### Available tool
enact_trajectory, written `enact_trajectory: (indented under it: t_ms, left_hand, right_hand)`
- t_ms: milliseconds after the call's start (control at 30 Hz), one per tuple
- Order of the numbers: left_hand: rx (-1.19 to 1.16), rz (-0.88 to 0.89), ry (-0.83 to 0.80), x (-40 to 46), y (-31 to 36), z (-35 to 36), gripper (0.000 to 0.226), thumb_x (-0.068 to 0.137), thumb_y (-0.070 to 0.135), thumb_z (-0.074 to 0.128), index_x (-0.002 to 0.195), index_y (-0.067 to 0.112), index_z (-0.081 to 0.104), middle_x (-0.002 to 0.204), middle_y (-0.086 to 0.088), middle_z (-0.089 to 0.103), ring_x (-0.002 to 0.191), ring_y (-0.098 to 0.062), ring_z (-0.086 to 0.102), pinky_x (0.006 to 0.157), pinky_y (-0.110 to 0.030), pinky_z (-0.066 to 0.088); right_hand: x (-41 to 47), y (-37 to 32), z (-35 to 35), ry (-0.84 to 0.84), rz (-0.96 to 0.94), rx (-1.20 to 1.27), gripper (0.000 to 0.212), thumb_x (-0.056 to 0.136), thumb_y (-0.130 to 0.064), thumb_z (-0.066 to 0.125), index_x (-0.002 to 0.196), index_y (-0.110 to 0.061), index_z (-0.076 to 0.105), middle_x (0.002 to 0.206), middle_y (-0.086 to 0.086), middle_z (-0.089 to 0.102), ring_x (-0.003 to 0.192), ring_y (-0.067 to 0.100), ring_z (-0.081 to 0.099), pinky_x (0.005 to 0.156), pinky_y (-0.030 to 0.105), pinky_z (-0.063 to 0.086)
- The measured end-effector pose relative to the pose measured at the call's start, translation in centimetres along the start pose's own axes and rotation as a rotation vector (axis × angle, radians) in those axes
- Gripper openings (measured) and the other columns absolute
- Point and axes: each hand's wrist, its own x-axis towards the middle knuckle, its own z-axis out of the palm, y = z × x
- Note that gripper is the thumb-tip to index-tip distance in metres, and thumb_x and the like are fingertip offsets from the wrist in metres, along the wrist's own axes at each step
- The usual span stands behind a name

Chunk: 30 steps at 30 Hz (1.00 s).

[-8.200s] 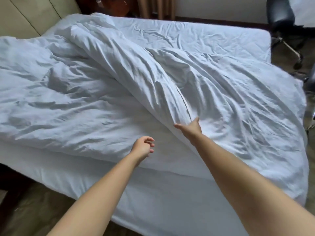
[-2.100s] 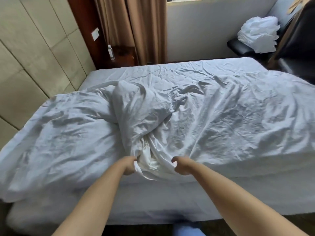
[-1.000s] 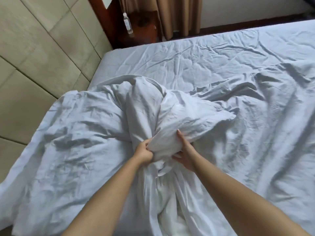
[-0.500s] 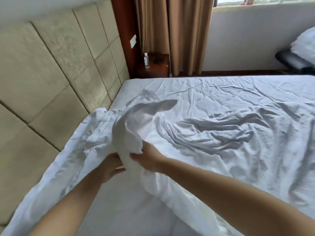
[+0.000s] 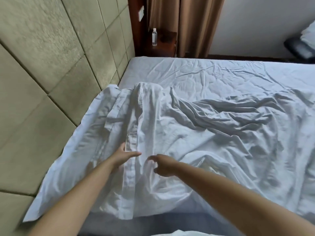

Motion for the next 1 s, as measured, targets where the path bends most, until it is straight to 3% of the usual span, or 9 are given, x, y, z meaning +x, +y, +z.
enact_trajectory:
  t_ms: [133,200,300,400,467,667,767,900,1000]
  left_hand:
    - [0.24,0.038,0.122,1.0,-0.3,1.7,0.099,0.074,0.018,0.074,0.152,0.019,0.013,0.141,-0.002,0.045,0.123,-0.022,0.051,0.094,-0.025,0.044]
    - [0.399,0.051,0.266,0.9,0.1,1.4,0.06,0.084,0.005,0.057,0.141,0.008,0.037,0.13,-0.014,0.054,0.116,-0.028,0.056,0.082,-0.024,0.042]
    - [-0.005,0.167,0.399,-0.4,3.2,-1.6,0.019,0.083,-0.011,0.05,0.092,0.002,0.06,0.081,-0.017,0.058,0.065,-0.007,0.063,0.054,-0.019,0.041]
    - [-0.468,0.262,0.687,-1.6,5.4,-5.9,0.032,0.074,-0.018,0.038,0.099,-0.013,0.058,0.079,-0.011,0.061,0.07,-0.023,0.06,0.056,-0.017,0.048]
    - [-0.543,0.199,0.786,-1.5,4.0,-7.1,0.02,0.071,-0.015,0.039,0.077,-0.006,0.056,0.07,-0.006,0.052,0.072,-0.025,0.049,0.048,-0.018,0.041]
    - [-0.14,-0.344,0.518,0.3,-7.5,-6.5,0.047,0.094,0.03,0.05,0.125,-0.005,0.053,0.119,-0.024,0.06,0.102,-0.035,0.06,0.086,-0.04,0.049]
    - [-0.087,-0.231,0.453,-0.8,-7.1,-6.0,0.051,0.091,0.035,0.057,0.131,0.003,0.05,0.123,-0.02,0.06,0.103,-0.03,0.061,0.085,-0.039,0.049]
    - [0.086,-0.092,0.072,-3.0,-2.8,-5.8,0.056,0.063,0.018,0.061,0.119,0.015,0.052,0.105,-0.01,0.066,0.077,-0.027,0.069,0.069,-0.043,0.055]
    - [-0.165,0.089,-0.038,-3.6,0.0,-9.1,0.031,0.073,-0.008,0.05,0.1,0.008,0.054,0.076,-0.012,0.062,0.054,-0.021,0.064,0.051,-0.028,0.052]
  right_hand:
    - [1.1,0.1,-0.9,0.136,0.086,0.133,0.053,0.091,-0.017,0.051,0.142,-0.025,0.04,0.138,0.007,0.049,0.123,0.024,0.05,0.099,0.029,0.041]
    - [1.8,-0.2,-1.0,0.176,0.105,0.187,0.049,0.092,-0.018,0.052,0.14,-0.023,0.043,0.135,0.006,0.053,0.12,0.023,0.053,0.096,0.027,0.042]
    - [2.4,-1.1,-1.3,0.237,0.062,0.167,0.045,0.092,-0.021,0.054,0.136,-0.022,0.047,0.136,0.004,0.051,0.118,0.023,0.054,0.094,0.026,0.041]
    - [3.0,-2.0,-2.0,0.338,-0.029,0.117,0.053,0.091,-0.028,0.057,0.141,-0.023,0.041,0.146,0.0,0.039,0.123,0.024,0.051,0.1,0.031,0.042]
    - [3.1,-2.4,-2.0,0.312,-0.036,0.082,0.058,0.09,-0.03,0.058,0.143,-0.025,0.038,0.147,-0.002,0.038,0.125,0.025,0.049,0.101,0.033,0.041]
    - [2.7,-1.6,1.5,-0.105,0.081,-0.078,0.063,0.089,-0.035,0.06,0.145,-0.024,0.033,0.139,0.006,0.048,0.126,0.026,0.046,0.102,0.032,0.039]
    - [2.6,-1.7,1.5,-0.044,0.057,-0.087,0.079,0.086,-0.042,0.064,0.15,-0.026,0.021,0.145,0.006,0.039,0.131,0.027,0.041,0.106,0.035,0.037]
    - [2.3,-2.9,1.8,-0.046,0.025,-0.095,0.094,0.08,-0.045,0.07,0.151,-0.027,0.011,0.152,0.008,0.024,0.132,0.03,0.038,0.107,0.038,0.036]
    - [2.3,-4.3,2.0,0.168,-0.058,0.015,0.092,0.079,-0.041,0.064,0.151,-0.02,0.01,0.156,0.005,0.016,0.136,0.028,0.035,0.108,0.036,0.033]
